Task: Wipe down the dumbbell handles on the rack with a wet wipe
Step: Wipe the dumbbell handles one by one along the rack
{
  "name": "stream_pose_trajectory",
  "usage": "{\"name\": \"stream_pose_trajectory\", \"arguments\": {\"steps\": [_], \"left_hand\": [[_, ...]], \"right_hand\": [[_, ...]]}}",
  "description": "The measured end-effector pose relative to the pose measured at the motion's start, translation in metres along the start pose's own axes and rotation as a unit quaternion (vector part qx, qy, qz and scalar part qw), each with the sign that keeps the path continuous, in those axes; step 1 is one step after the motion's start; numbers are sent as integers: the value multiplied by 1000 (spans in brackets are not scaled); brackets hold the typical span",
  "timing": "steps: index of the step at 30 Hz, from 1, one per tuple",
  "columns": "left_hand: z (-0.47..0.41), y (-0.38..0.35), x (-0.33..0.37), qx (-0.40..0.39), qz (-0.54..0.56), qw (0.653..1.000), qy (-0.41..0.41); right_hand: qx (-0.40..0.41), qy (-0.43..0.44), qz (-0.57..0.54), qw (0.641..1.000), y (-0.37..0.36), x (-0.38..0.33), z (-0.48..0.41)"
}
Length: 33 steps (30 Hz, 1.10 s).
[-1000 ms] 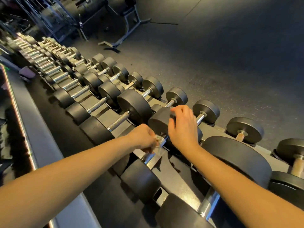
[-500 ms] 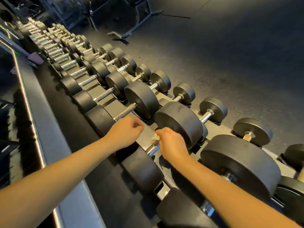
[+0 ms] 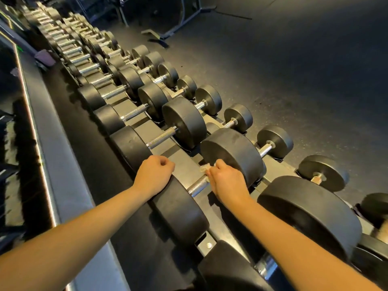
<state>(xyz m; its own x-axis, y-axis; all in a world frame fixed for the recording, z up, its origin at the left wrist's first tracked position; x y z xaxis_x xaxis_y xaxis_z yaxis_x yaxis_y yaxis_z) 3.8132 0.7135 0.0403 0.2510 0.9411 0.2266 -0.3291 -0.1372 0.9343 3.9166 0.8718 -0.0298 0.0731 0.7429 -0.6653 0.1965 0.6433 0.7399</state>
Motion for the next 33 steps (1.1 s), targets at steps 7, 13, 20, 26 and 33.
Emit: {"name": "stream_pose_trajectory", "arguments": {"steps": [7,13,20,26,33], "left_hand": [[-1,-1,3,3,-18,1000,2],[-1,-1,-1,3,-18,1000,7],[-2,-1,0,0,-4,1000,6],[-1,-1,-2,-1,3,1000,14],[-1,-2,-4,-8,18,1000,21]], "right_hand": [[38,-228,-380,896,-23,6,26],[14,-363,-488,794,-49,11,46],[219,-530,-688,445,-64,43,48],[35,-540,-662,518,-69,12,54],[-76,-519,-627,576,-69,-7,67]]}}
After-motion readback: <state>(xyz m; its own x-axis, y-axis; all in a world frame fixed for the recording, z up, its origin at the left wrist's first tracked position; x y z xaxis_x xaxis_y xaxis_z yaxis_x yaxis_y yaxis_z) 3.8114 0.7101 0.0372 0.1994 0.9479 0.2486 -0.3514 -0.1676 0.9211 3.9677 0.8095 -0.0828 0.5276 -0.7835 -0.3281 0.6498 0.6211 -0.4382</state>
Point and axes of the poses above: each hand's wrist, its own z-axis away from the middle knuckle, its own y-axis out of the back of the hand, x = y × z, the point moved 9 cm from there along -z, towards the middle knuckle, and after that the axes turned 15 degrees about -z, right-handed, at the moved point
